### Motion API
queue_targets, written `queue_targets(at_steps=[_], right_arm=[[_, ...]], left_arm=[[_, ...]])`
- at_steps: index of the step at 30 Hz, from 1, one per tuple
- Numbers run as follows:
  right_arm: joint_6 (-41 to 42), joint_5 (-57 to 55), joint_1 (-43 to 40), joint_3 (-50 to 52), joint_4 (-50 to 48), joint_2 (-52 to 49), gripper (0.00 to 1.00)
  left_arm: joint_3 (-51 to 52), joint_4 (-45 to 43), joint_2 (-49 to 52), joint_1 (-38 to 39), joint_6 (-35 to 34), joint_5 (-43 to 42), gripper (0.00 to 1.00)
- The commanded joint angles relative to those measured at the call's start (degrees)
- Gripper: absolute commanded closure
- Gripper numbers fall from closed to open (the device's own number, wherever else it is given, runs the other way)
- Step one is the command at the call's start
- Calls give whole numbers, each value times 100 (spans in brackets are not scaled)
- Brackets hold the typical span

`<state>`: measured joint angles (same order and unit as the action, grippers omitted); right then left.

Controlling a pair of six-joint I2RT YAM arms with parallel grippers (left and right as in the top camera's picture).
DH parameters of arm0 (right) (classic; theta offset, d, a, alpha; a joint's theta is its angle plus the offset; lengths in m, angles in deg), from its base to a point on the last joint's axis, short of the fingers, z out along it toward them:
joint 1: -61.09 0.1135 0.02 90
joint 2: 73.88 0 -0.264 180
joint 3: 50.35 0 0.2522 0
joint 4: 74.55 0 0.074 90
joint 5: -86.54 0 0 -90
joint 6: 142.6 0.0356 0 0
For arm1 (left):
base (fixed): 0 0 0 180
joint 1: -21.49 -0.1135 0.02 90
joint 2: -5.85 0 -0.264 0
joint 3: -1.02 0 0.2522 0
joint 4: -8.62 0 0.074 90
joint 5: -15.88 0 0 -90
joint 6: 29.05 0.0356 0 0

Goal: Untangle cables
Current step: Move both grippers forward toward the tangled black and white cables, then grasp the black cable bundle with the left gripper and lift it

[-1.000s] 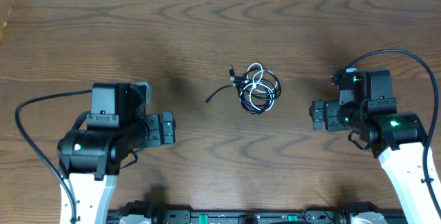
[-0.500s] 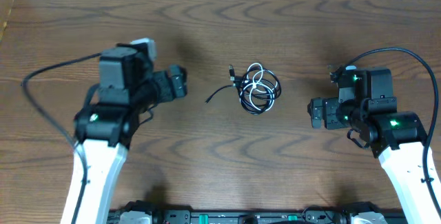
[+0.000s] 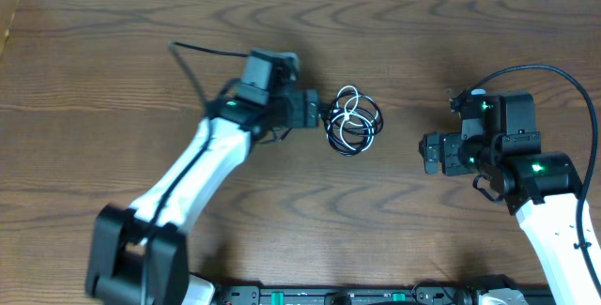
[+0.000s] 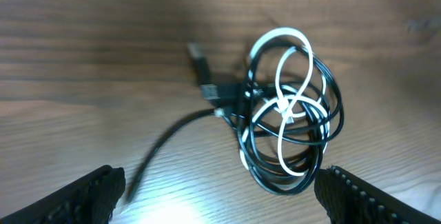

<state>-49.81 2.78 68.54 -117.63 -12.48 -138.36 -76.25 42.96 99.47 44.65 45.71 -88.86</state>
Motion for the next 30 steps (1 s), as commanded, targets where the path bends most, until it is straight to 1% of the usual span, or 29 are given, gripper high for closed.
queue_targets(at_steps=[1, 3, 5, 7, 12, 17, 19, 24, 26, 30], right_arm=[[39, 35, 11, -101, -7, 9, 1], [37, 33, 11, -101, -9, 9, 1], [37, 33, 11, -98, -9, 9, 1], [37, 33, 11, -98, -4, 9, 1], [37, 33, 11, -101, 2, 9, 1], [37, 33, 11, -98, 44, 9, 1], [37, 33, 11, -98, 42, 9, 1], [37, 33, 11, -98, 44, 9, 1], [39, 33, 11, -98, 42, 9, 1], [37, 35, 11, -98, 61, 9, 1]], left_arm=[[-79, -232, 444, 315, -31, -22, 8], [-79, -372, 662, 442, -31, -20, 10], [-79, -498, 866, 562, -31, -22, 14], [-79, -654, 1067, 702, -33, -7, 15], [-79, -920, 1349, 977, -33, 153, 17], [-79, -938, 1550, 1244, -35, 494, 19], [-79, -949, 1617, 1340, -33, 498, 19], [-81, -1003, 1631, 1440, -33, 516, 35], [-81, -1040, 1631, 1438, -33, 516, 38], [-81, -1051, 1631, 1438, -33, 516, 38]])
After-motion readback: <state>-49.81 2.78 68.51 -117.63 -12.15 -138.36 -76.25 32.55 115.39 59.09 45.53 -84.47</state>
